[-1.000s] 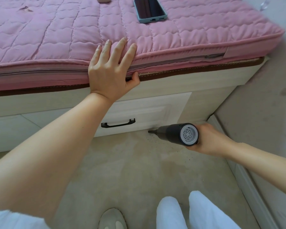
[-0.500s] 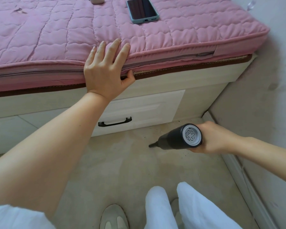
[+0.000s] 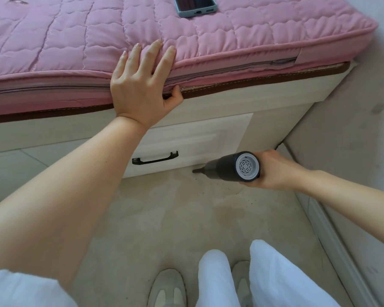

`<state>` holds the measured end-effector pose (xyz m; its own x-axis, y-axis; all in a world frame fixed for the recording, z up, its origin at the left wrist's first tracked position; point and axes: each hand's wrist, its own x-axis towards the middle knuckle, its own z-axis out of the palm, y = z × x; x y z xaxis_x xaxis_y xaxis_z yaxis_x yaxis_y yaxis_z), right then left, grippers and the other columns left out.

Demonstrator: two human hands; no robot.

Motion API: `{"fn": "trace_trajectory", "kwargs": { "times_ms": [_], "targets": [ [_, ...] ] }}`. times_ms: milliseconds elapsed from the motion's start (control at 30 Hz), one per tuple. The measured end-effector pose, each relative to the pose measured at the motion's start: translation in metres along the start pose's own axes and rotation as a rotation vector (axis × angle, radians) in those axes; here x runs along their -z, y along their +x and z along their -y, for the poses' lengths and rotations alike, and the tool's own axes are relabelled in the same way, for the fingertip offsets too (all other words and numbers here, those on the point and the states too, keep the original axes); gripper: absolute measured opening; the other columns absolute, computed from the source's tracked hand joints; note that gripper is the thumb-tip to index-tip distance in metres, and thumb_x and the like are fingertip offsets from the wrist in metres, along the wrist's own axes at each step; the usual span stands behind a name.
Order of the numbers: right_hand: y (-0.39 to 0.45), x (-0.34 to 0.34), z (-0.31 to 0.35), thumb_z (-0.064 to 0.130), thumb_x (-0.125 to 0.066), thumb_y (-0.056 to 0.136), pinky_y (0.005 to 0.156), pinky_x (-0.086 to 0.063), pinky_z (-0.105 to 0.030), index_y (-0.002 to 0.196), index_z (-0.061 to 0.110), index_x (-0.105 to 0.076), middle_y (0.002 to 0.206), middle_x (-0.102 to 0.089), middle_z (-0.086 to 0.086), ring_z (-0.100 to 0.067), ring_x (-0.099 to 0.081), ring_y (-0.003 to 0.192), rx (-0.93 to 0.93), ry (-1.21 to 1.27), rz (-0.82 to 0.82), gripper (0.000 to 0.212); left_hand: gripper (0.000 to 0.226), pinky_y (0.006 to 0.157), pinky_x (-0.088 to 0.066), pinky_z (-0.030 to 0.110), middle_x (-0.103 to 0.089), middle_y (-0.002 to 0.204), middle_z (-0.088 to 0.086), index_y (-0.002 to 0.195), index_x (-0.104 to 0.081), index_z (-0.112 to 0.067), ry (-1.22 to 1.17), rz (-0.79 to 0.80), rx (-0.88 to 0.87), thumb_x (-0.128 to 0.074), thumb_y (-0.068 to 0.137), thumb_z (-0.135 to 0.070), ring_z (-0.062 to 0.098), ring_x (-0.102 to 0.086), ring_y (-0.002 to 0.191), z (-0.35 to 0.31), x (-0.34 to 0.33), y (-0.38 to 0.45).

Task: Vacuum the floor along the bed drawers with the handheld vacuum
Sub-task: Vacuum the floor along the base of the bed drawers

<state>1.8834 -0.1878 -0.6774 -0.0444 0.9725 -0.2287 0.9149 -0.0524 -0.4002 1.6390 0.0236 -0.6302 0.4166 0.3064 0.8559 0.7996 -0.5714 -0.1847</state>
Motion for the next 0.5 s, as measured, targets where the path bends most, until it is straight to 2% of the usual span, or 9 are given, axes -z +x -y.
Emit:
{"fn": "trace_trajectory", "kwargs": {
  "times_ms": [100, 200, 267, 367, 500],
  "targets": [
    [-0.002, 0.005, 0.002, 0.050, -0.068, 0.069, 0.071, -0.055, -0.037, 0.102, 0.039, -0.054, 0.091, -0.069, 0.014, -0.014, -0.066, 0.086, 0.009, 0.006, 0.016, 0.038, 0.054, 0.103, -0.049, 0.052, -0.065, 0.134, 0.006, 0.136, -0.062, -0.022, -0.001, 0.002, 0.006, -0.051, 0.090, -0.047, 0.037, -0.062, 0.120, 0.000, 0.000, 0.000],
    [-0.007, 0.013, 0.004, 0.043, -0.071, 0.069, 0.064, -0.051, -0.031, 0.079, 0.040, -0.050, 0.074, -0.063, 0.016, -0.011, -0.062, 0.073, 0.013, -0.010, 0.050, 0.023, 0.054, 0.104, -0.049, 0.052, -0.064, 0.134, 0.006, 0.136, -0.062, -0.022, -0.005, 0.005, 0.009, -0.052, 0.089, -0.047, 0.037, -0.062, 0.121, -0.001, 0.001, 0.000],
    [-0.013, 0.018, 0.007, 0.037, -0.072, 0.069, 0.057, -0.044, -0.024, 0.069, 0.040, -0.044, 0.064, -0.057, 0.017, -0.009, -0.056, 0.064, 0.013, -0.025, 0.067, 0.028, 0.054, 0.104, -0.049, 0.051, -0.064, 0.134, 0.006, 0.136, -0.062, -0.022, -0.009, 0.005, 0.014, -0.053, 0.089, -0.047, 0.037, -0.062, 0.121, -0.001, 0.001, 0.000],
    [-0.023, 0.024, 0.009, 0.029, -0.072, 0.070, 0.052, -0.038, -0.013, 0.068, 0.035, -0.044, 0.060, -0.054, 0.016, -0.004, -0.052, 0.058, 0.011, -0.044, 0.106, 0.029, 0.054, 0.105, -0.048, 0.051, -0.064, 0.134, 0.007, 0.136, -0.062, -0.021, -0.009, 0.006, 0.023, -0.055, 0.088, -0.046, 0.038, -0.062, 0.121, -0.002, 0.002, 0.001],
    [-0.036, 0.027, 0.007, 0.023, -0.073, 0.067, 0.049, -0.037, -0.014, 0.064, 0.029, -0.045, 0.058, -0.054, 0.008, -0.005, -0.047, 0.053, 0.010, -0.017, 0.124, 0.029, 0.054, 0.105, -0.048, 0.052, -0.064, 0.134, 0.008, 0.135, -0.063, -0.020, -0.002, 0.013, 0.024, -0.056, 0.088, -0.045, 0.039, -0.062, 0.121, -0.002, 0.005, 0.000]
  ]
}}
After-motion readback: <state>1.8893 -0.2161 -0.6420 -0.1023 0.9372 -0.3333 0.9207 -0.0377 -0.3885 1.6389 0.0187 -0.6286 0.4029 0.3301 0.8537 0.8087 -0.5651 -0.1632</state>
